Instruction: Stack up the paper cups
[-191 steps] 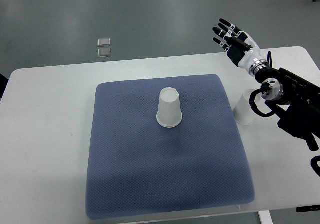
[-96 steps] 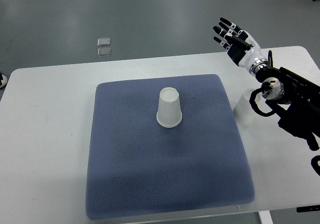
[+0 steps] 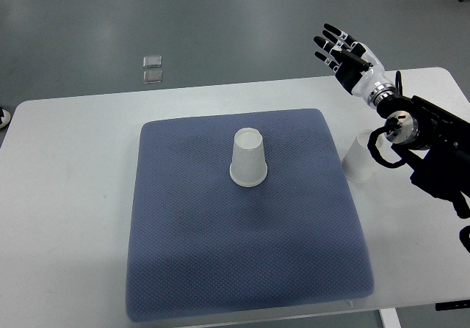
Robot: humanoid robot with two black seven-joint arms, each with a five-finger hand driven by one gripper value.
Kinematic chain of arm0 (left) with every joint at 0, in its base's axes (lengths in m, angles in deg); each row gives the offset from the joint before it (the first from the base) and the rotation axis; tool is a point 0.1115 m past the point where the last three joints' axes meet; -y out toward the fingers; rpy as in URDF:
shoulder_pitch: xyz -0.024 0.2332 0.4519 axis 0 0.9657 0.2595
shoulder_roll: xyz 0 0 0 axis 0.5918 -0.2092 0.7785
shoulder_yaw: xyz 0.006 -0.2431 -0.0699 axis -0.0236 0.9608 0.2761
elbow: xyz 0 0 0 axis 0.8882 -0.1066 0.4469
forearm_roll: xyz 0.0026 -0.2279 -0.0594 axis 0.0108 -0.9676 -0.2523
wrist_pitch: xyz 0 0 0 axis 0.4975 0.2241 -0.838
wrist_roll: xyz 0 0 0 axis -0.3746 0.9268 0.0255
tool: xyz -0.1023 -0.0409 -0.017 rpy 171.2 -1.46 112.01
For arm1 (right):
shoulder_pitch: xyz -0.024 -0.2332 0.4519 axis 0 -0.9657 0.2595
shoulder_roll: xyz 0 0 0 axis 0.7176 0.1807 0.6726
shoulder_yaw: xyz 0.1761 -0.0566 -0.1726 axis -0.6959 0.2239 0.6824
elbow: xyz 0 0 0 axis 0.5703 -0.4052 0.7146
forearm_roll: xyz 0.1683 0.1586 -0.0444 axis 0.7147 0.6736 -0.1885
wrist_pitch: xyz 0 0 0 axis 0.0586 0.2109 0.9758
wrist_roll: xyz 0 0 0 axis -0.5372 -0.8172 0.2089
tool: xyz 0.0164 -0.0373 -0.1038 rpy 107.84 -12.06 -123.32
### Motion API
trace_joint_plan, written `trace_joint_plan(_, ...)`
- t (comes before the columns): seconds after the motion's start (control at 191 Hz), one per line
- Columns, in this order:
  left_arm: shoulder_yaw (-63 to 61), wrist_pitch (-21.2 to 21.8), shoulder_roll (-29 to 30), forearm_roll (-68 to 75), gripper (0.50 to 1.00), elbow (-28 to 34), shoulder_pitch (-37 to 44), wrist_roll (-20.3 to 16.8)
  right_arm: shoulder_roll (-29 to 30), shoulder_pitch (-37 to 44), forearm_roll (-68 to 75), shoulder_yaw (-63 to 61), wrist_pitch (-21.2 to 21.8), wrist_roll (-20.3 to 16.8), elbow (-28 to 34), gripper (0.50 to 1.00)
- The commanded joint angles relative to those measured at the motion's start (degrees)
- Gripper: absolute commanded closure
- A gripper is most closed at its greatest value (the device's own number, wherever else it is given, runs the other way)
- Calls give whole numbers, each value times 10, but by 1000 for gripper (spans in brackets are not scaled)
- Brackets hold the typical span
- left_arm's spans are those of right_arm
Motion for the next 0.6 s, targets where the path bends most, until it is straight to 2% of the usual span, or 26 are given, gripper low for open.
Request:
trace_joint_plan(0.0,0,0,0,0,500,0,0,0,-11,6,-3,3,-2,-3,0,589)
trace_joint_plan(0.12,0,0,0,0,500,0,0,0,-19,18,-3,12,-1,-5,1,589)
trace_joint_plan(0.403,0,0,0,0,500,0,0,0,-112,38,-94,18,11,-6,8,589)
trace_joint_plan(0.513,0,0,0,0,500,0,0,0,-148,54,-144,44,46,-6,9,589)
trace_joint_plan(0.597,0,0,0,0,500,0,0,0,-190,72,-188,72,89,-6,16,591)
